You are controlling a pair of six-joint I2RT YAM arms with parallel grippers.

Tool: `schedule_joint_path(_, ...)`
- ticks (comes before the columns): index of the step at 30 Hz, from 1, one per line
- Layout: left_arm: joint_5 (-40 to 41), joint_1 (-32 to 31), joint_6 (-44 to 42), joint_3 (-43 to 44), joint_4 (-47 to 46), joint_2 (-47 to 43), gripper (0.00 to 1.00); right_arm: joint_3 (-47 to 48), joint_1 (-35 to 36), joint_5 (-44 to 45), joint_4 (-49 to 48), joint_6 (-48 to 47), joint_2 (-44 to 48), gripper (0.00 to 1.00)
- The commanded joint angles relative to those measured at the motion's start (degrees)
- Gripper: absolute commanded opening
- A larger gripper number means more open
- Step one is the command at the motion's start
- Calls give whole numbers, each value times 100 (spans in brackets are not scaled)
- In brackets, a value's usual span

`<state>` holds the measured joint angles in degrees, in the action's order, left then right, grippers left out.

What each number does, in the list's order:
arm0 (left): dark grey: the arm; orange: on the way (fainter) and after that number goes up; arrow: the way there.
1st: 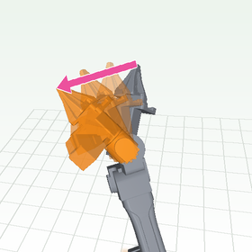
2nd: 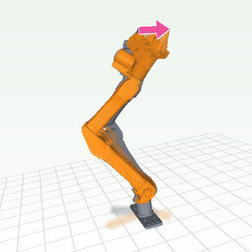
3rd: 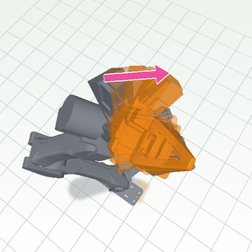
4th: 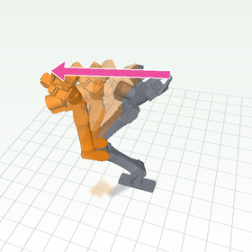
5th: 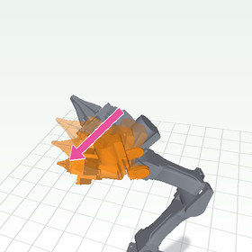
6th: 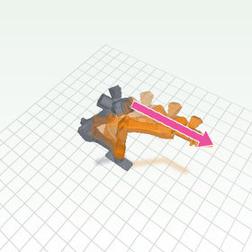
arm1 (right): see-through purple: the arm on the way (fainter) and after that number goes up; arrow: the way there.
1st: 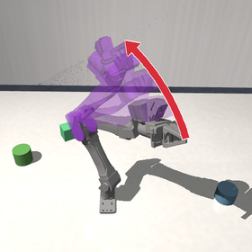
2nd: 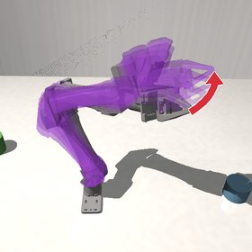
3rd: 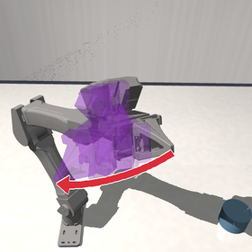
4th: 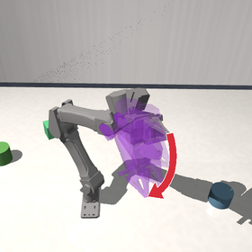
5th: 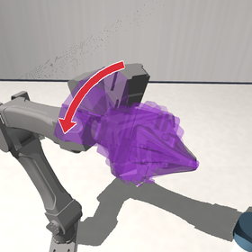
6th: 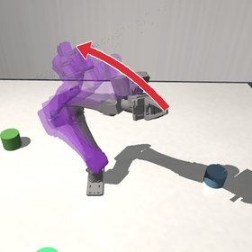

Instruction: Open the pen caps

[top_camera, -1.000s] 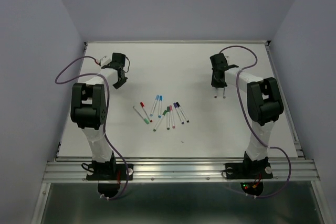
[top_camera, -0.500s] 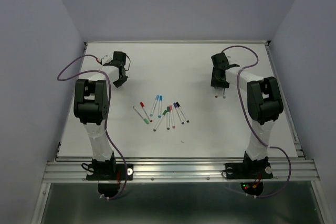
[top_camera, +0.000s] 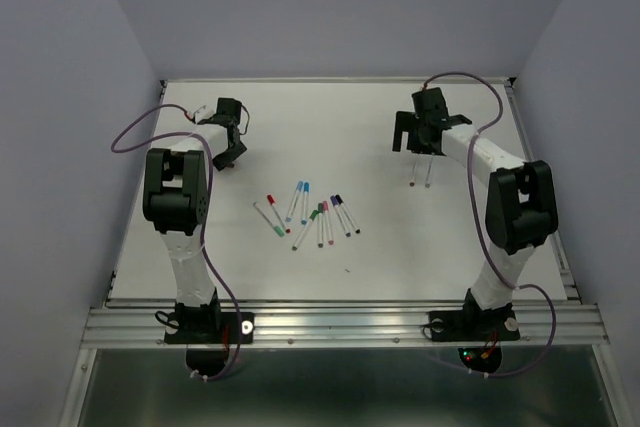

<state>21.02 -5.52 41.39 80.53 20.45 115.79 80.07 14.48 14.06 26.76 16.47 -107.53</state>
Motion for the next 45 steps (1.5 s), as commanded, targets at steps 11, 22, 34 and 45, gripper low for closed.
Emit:
schedule_joint_path(11, -159, 33, -78, -257, 56, -987, 71, -1098, 396, -1319, -444, -601, 1760, 100)
schedule_joint_path(22, -720, -107, -341, -1056, -5, -3017, 99, -1556, 1908, -915, -163, -759, 1788, 100)
schedule_joint_path(34, -1003, -239, -333, -2226, -181, -4749, 99, -1477, 2717, -492, -75, -847, 1068, 100)
schedule_joint_path(45, -977, -239, -359, -2358, -173, -4846, 99, -1389, 2771, -351, -119, -777, 610, 100)
